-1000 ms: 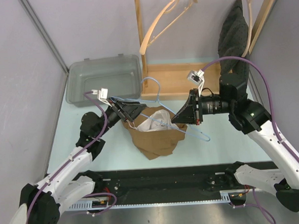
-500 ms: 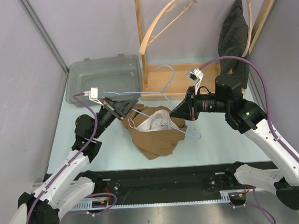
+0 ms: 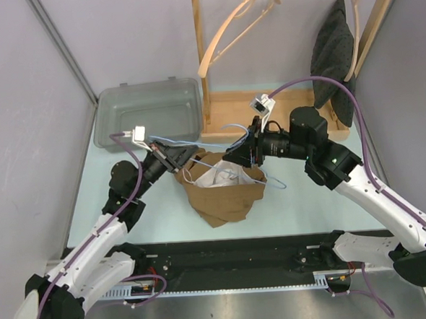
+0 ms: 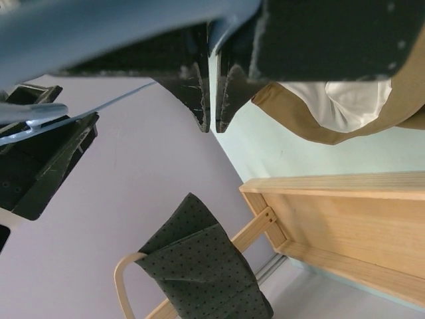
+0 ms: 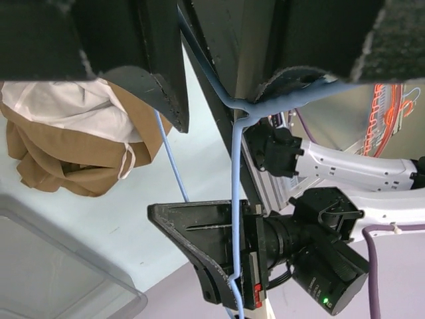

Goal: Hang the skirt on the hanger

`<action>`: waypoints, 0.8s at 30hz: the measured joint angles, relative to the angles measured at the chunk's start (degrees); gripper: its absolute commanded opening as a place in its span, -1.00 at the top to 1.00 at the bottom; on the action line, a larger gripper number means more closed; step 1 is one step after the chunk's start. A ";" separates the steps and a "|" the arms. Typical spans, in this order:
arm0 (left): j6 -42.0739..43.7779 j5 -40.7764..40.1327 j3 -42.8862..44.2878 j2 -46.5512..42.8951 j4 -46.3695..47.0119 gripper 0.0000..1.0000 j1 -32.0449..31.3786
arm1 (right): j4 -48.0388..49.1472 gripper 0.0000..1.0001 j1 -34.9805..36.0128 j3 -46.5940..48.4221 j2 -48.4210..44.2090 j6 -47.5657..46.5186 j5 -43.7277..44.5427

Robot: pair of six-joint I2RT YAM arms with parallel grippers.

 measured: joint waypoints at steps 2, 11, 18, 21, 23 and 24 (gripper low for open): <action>-0.04 -0.15 0.20 -0.28 -0.59 1.00 0.00 | 0.22 0.91 0.13 0.00 0.00 0.00 0.94; 2.38 0.57 0.48 -1.09 -5.81 -0.75 -0.76 | 1.07 1.00 -0.15 -0.24 -0.33 -0.07 8.63; 9.20 -0.57 0.48 -3.37 -15.10 -0.93 -1.03 | -2.64 1.00 -1.66 -0.22 -0.48 0.63 12.33; 12.50 -2.05 0.94 -5.60 -20.09 -0.80 -1.03 | -6.34 1.00 -2.01 -0.24 -0.81 0.04 12.90; 14.60 -3.63 2.23 -6.32 -24.52 -0.59 -1.03 | -9.84 1.00 -2.10 -0.24 -1.07 -0.72 12.98; 15.21 -4.33 2.84 -6.34 -26.25 -0.51 -1.03 | -11.39 1.00 -2.16 -0.24 -1.18 -1.09 13.00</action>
